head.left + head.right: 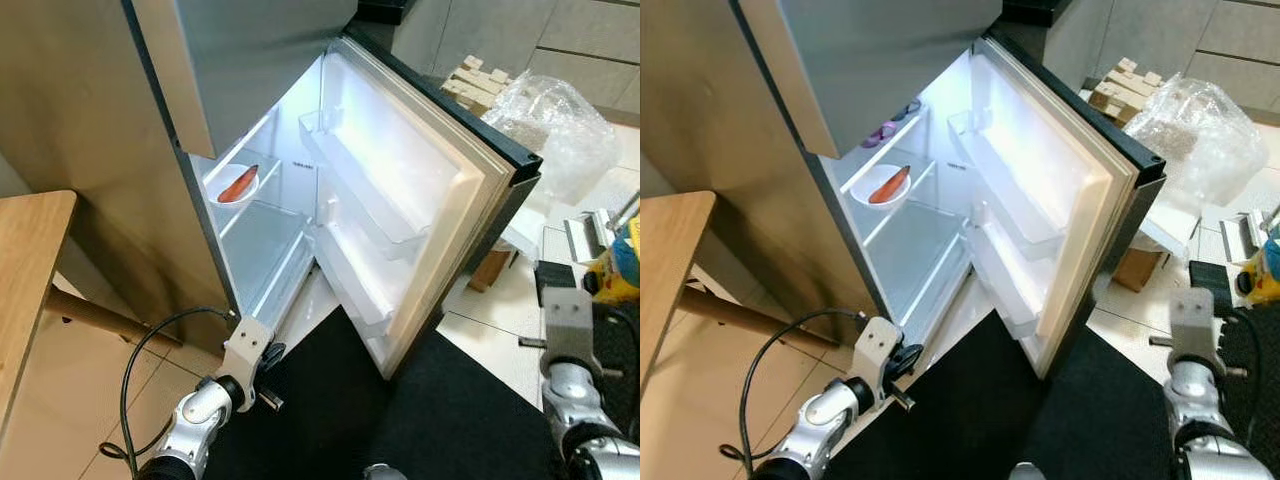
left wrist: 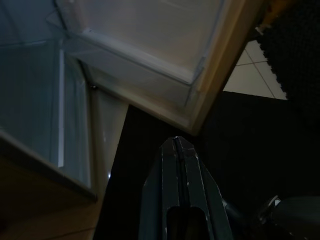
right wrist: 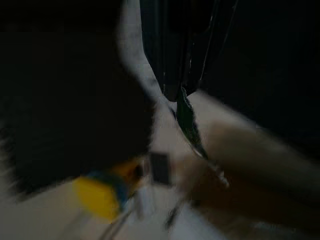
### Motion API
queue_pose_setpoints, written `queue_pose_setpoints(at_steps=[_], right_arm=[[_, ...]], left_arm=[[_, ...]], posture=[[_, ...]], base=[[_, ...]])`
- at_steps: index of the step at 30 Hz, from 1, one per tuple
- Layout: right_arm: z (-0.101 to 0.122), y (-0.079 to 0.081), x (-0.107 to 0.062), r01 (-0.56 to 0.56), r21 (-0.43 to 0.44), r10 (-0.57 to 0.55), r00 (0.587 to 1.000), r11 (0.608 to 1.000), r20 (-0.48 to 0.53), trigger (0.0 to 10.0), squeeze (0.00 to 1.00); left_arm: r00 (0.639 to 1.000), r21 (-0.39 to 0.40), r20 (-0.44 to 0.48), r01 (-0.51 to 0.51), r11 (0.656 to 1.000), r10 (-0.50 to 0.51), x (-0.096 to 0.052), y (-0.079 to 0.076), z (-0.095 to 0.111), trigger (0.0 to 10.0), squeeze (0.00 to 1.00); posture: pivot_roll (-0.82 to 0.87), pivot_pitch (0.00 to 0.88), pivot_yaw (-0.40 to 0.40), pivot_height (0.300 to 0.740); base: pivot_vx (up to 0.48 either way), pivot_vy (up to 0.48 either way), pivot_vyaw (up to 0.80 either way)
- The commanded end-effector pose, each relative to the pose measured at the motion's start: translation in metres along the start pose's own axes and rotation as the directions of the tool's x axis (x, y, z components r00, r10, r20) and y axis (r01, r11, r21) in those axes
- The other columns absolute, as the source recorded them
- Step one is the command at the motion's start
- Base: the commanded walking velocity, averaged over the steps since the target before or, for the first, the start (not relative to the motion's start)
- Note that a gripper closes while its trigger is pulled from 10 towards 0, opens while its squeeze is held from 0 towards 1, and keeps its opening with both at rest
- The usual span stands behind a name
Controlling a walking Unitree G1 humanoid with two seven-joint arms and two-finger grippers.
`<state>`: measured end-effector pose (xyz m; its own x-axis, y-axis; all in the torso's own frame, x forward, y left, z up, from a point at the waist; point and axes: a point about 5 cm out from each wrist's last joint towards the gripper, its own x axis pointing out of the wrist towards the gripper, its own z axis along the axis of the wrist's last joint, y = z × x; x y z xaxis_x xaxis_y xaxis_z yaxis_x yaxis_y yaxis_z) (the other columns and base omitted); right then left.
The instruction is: Restocking fridge
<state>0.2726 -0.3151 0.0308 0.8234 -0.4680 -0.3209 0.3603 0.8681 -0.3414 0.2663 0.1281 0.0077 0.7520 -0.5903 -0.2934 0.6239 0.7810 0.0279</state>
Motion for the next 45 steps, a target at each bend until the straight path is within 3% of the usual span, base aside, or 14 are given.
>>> queue_pose_setpoints(at_steps=[1,6,10,12,15,19,21,24,30,34,36,37,42,45], right_arm=[[-0.007,0.026,-0.007,-0.196,0.023,0.195,0.981,0.980,0.014,10.0,0.00],[-0.013,0.061,-0.019,-0.421,0.078,0.421,0.907,0.903,0.029,10.0,0.00],[0.006,0.111,-0.033,-0.666,0.198,0.650,0.746,0.719,0.146,10.0,0.00],[0.018,0.120,-0.032,-0.698,0.191,0.672,0.716,0.690,0.189,10.0,0.00],[0.034,0.128,-0.030,-0.715,0.152,0.684,0.697,0.682,0.215,10.0,0.00],[0.064,0.127,-0.020,-0.611,-0.029,0.596,0.760,0.791,0.258,10.0,0.00],[0.069,0.125,-0.018,-0.585,-0.063,0.579,0.772,0.809,0.262,10.0,0.00],[0.077,0.110,-0.009,-0.443,-0.232,0.494,0.830,0.866,0.260,10.0,0.00],[0.078,0.084,0.002,-0.263,-0.291,0.339,0.905,0.920,0.257,10.0,0.00],[0.070,0.050,0.011,-0.049,-0.296,0.122,0.965,0.954,0.233,10.0,0.00],[0.050,0.006,0.014,0.185,-0.366,-0.126,0.976,0.912,0.177,10.0,0.00],[0.050,0.006,0.014,0.185,-0.366,-0.126,0.976,0.912,0.177,10.0,0.00],[0.023,-0.046,0.007,0.355,-0.428,-0.331,0.934,0.831,0.132,10.0,0.00],[0.012,-0.061,0.002,0.390,-0.428,-0.382,0.918,0.816,0.107,10.0,0.00]], left_arm=[[0.999,0.013,-0.032,0.008,1.000,-0.007,-0.007,0.000,-0.008,10.0,0.00],[1.000,0.010,-0.018,0.021,1.000,-0.021,-0.004,-0.004,-0.006,10.0,0.00],[0.999,0.024,-0.016,0.044,0.999,-0.043,-0.002,-0.007,-0.004,10.0,0.00],[0.999,0.028,-0.017,0.045,0.999,-0.044,-0.002,-0.007,-0.004,10.0,0.00],[0.999,0.031,-0.017,0.041,0.999,-0.040,-0.003,-0.005,-0.004,10.0,0.00],[1.000,0.032,-0.019,0.022,0.999,-0.021,-0.005,-0.001,-0.005,10.0,0.00],[1.000,0.033,-0.019,0.021,0.999,-0.020,-0.005,-0.001,-0.005,10.0,0.00],[1.000,0.036,-0.020,0.015,0.999,-0.014,-0.006,0.000,-0.005,10.0,0.00],[1.000,0.037,-0.017,0.005,0.999,-0.005,-0.007,0.001,-0.004,10.0,0.00],[1.000,0.037,-0.017,0.001,0.999,-0.001,-0.008,0.002,-0.005,10.0,0.00],[1.000,0.045,-0.022,0.003,0.999,-0.002,-0.008,0.002,-0.005,10.0,0.00],[1.000,0.045,-0.022,0.003,0.999,-0.002,-0.008,0.002,-0.005,10.0,0.00],[1.000,0.051,-0.028,-0.001,0.999,0.002,-0.009,0.005,-0.005,10.0,0.00],[0.999,0.052,-0.033,-0.002,0.999,0.003,-0.010,0.006,-0.006,10.0,0.00]], posture=[[-0.12,0.161,0.016,0.740],[-0.12,0.165,0.021,0.740],[-0.11,0.169,0.023,0.740],[-0.11,0.169,0.022,0.740],[-0.10,0.170,0.020,0.740],[-0.10,0.169,0.014,0.740],[-0.10,0.170,0.012,0.740],[-0.09,0.168,0.002,0.740],[-0.08,0.170,-0.004,0.740],[-0.08,0.170,0.001,0.740],[-0.08,0.171,0.006,0.740],[-0.08,0.171,0.006,0.740],[-0.07,0.172,0.008,0.740],[-0.08,0.174,0.011,0.740]], base=[[0.000,0.000,0.00],[0.000,0.000,0.00],[0.000,0.000,0.00],[0.000,0.000,0.00],[0.000,0.000,0.00],[0.000,0.000,0.00],[0.000,0.000,0.00],[0.000,0.000,0.00],[0.000,0.000,0.00],[0.000,0.000,0.00],[0.000,0.000,0.00],[0.000,0.000,0.00],[0.000,0.000,0.00],[0.000,0.000,0.00]])
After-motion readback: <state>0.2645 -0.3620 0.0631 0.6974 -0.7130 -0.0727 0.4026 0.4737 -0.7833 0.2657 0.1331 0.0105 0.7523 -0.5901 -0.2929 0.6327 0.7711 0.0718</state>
